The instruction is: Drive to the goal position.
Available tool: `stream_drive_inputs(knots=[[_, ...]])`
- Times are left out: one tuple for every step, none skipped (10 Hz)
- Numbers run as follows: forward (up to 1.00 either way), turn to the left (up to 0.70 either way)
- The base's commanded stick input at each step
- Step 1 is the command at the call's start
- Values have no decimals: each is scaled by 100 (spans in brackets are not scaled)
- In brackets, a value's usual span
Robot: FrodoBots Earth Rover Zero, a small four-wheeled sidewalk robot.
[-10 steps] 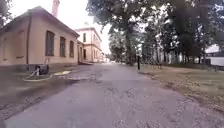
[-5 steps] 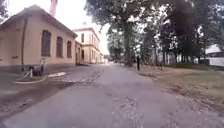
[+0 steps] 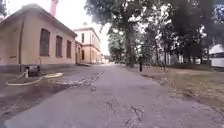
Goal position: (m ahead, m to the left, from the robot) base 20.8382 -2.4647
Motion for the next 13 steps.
stream_drive_inputs(knots=[[85, 1], [85, 1], [85, 1], [85, 1], [85, 1], [85, 1], [85, 1], [85, 1], [85, 1], [85, 1], [85, 1], [85, 1], [85, 1]])
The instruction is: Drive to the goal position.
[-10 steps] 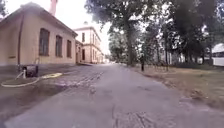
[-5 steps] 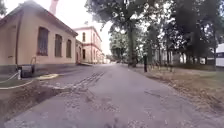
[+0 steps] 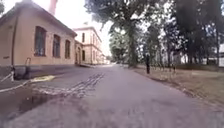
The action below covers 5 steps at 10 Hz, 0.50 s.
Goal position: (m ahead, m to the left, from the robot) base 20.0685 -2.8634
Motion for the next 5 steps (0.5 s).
stream_drive_inputs(knots=[[85, 1], [85, 1], [85, 1], [85, 1], [85, 1]])
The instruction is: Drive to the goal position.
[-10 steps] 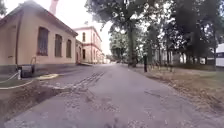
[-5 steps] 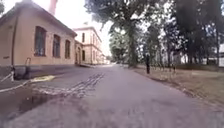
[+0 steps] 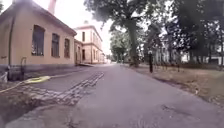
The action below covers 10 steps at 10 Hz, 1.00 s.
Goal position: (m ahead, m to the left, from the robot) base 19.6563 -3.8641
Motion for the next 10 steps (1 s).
stream_drive_inputs(knots=[[85, 1], [85, -11], [85, -25], [85, -33], [85, -33], [85, -33], [85, -26], [85, -2], [85, 0], [85, 1]])
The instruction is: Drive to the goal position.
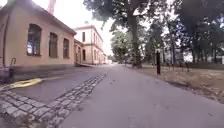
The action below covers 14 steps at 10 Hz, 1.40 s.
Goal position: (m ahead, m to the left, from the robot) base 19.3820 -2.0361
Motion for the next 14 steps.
stream_drive_inputs(knots=[[85, 1], [85, 1], [85, 1], [85, 1], [85, 1], [85, 1], [85, 1], [85, 1], [85, 1], [85, 1], [85, 1], [85, 1], [85, 1], [85, 1]])
